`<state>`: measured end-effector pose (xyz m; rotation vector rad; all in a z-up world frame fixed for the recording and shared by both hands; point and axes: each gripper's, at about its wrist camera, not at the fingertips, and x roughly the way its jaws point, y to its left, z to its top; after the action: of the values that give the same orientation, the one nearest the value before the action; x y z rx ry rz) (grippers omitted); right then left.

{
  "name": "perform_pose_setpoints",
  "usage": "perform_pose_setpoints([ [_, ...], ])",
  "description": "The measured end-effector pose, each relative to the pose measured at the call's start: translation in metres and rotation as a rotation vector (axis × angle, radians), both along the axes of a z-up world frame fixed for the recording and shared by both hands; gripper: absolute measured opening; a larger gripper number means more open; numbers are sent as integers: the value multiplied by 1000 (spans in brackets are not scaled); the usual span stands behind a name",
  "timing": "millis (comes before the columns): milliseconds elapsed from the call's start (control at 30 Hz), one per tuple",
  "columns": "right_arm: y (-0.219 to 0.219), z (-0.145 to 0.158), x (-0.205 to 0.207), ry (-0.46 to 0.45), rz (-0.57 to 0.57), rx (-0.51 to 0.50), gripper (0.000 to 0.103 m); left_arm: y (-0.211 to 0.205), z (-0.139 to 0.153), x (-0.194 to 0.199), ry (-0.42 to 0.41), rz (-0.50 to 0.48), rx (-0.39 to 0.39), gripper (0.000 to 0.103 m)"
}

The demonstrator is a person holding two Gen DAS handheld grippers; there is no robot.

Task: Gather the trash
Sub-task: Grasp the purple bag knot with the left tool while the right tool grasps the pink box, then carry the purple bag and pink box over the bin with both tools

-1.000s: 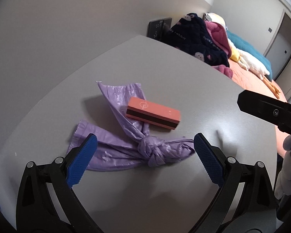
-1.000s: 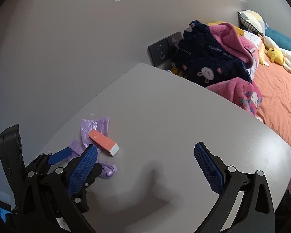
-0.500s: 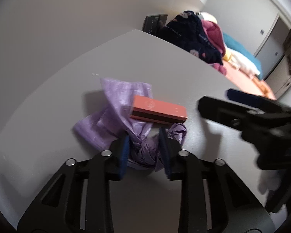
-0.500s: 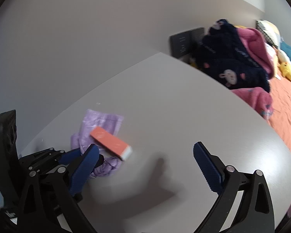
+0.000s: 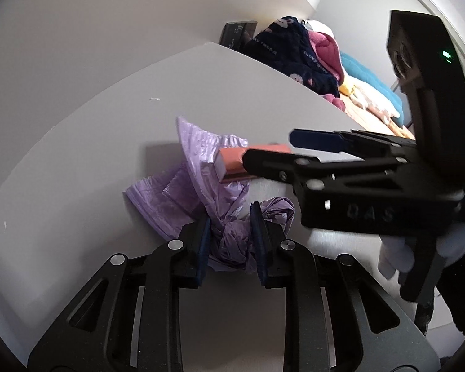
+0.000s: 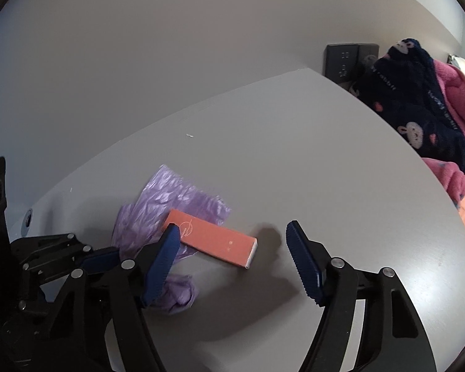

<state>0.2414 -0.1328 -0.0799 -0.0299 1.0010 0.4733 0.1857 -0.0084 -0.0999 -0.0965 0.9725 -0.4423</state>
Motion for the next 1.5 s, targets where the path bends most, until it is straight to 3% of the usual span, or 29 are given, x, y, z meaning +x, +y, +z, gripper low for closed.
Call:
perform_pose_setpoints([
  [167,1,-4,0,56,20,56,68,4,0,-6,5,12,-6,23],
  [367,11,-4,-7,62,69,47,68,7,1,-18,6,8,-16,23],
  [567,21,-2,-11,95,27,92,69,11,2,-28,8,17,-14,23],
  [733,35,-3,-19,99,14,63,74,14,1,-38,8,22,-10,23],
  [800,43,-3,-28,58,23,-10,67,16,1,-39,9,24,-10,23],
  [867,46,-2,-33,34,35,-30,67,18,1,-41,10,30,-11,23],
  [1167,23,19,-52,38,-20,28,66,22,18,-51,-31,45,-36,23],
  [1500,-13,56,-86,2,-67,45,67,-4,44,-71,-80,9,-57,23],
])
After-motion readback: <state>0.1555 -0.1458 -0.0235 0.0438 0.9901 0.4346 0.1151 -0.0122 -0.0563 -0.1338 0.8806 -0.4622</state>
